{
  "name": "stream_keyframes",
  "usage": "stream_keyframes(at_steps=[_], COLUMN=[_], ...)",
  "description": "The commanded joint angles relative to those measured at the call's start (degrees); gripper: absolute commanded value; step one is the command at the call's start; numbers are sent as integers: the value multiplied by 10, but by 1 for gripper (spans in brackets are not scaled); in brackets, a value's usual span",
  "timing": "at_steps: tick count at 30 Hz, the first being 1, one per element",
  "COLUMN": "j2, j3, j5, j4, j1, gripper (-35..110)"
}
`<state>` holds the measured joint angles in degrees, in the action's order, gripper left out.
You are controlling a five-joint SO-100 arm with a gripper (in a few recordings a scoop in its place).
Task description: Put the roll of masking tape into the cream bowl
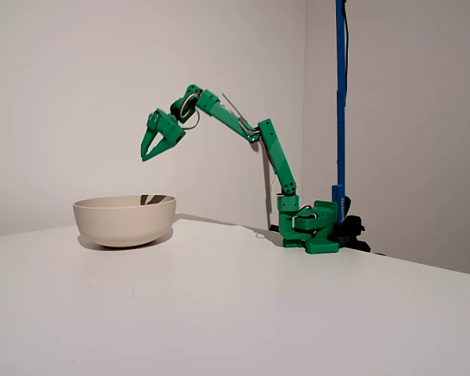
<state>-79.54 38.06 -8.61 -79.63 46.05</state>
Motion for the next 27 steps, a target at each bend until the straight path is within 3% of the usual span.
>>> stream_keyframes(at_steps=[1, 16, 27], j2=[-131, -313, -569], j3=[-27, -7, 360], j5=[-10, -4, 13], j4=[-54, -269, -205], j1=[-61, -387, -527], gripper=[-8, -8, -8])
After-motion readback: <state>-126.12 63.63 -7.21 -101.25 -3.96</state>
